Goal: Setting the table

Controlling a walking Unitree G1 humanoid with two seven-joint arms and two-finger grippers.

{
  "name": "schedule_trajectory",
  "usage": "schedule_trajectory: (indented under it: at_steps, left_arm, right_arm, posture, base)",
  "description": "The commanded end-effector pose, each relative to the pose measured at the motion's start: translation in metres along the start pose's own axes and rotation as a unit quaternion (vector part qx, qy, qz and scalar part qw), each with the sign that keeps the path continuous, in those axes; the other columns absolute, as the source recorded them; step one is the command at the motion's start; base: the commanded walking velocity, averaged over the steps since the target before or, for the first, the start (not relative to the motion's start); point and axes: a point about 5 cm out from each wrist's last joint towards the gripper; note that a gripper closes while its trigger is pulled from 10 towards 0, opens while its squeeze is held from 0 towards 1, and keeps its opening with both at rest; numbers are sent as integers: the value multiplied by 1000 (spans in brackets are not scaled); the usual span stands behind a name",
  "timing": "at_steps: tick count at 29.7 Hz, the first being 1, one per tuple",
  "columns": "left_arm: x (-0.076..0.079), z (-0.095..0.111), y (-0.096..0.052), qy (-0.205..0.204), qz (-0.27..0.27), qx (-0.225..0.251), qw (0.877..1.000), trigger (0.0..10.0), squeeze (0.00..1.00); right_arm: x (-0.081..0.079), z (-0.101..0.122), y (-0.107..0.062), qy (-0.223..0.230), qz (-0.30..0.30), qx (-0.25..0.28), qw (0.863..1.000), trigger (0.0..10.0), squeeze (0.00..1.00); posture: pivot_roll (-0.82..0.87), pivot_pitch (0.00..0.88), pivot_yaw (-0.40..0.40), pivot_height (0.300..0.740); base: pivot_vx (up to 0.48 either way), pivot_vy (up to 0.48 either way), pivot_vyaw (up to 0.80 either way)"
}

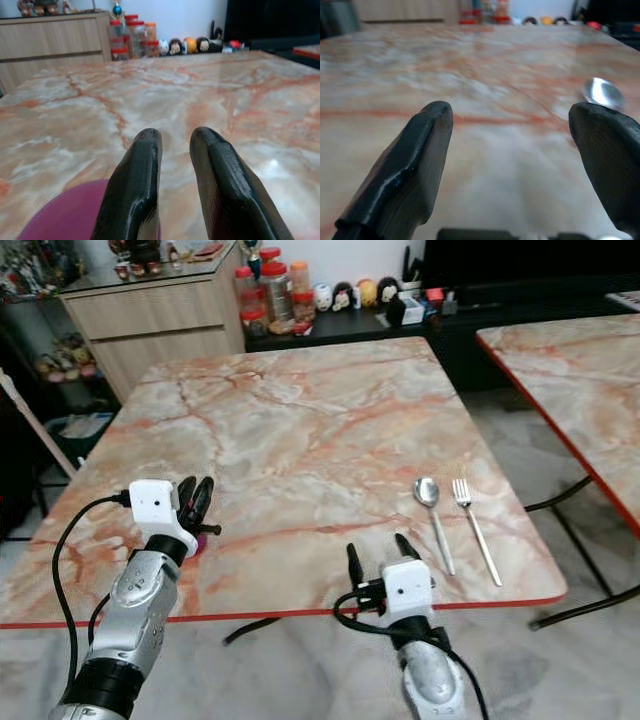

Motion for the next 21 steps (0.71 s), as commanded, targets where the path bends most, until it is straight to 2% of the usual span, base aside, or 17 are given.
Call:
schedule_trajectory:
  at_steps: [1,3,10,13,16,19,21]
  left_arm:
    - [1,-2,2,15,-13,-8,1000,10000,0]
    - [-1,-2,0,29,-23,-9,999,10000,0]
    - [-3,-12,-6,13,3,-22,1000,10000,0]
    - [0,-9,-4,7,1,-12,1000,10000,0]
    - [-1,-12,-2,3,21,-10,1000,10000,0]
    - [-1,-11,-2,-12,43,-6,999,10000,0]
    - [4,-13,-4,-20,47,-7,999,10000,0]
  right_arm:
    - [4,-1,3,-2,-14,3,1000,10000,0]
    - [3,-5,6,2,-23,-4,1000,10000,0]
    - [-14,-14,14,2,21,-19,1000,10000,0]
    - [-37,-6,31,9,62,-3,998,10000,0]
    - [-57,-1,44,19,95,1,995,10000,0]
    - [-69,5,54,20,125,5,992,10000,0]
    - [-67,10,64,20,133,7,991,10000,0]
  posture:
    - [-51,0,165,728]
    - [-48,0,158,728]
    - [-52,0,150,728]
    - [-44,0,108,728]
    - [2,0,66,728]
    - [38,0,40,728]
    - [71,0,8,728]
  base:
    - [0,0,0]
    - [0,0,0]
    - [0,0,0]
    - [0,0,0]
    - [0,0,0]
    - [0,0,0]
    - [0,0,0]
Point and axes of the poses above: a point about 5 cm out from each wrist's last joint towards the gripper, its own y axis pointing out of the wrist towards the gripper, its own z axis along the axis of the wrist's last joint, x = y × z, and after that the axes turned 5 degrees about y, right-handed
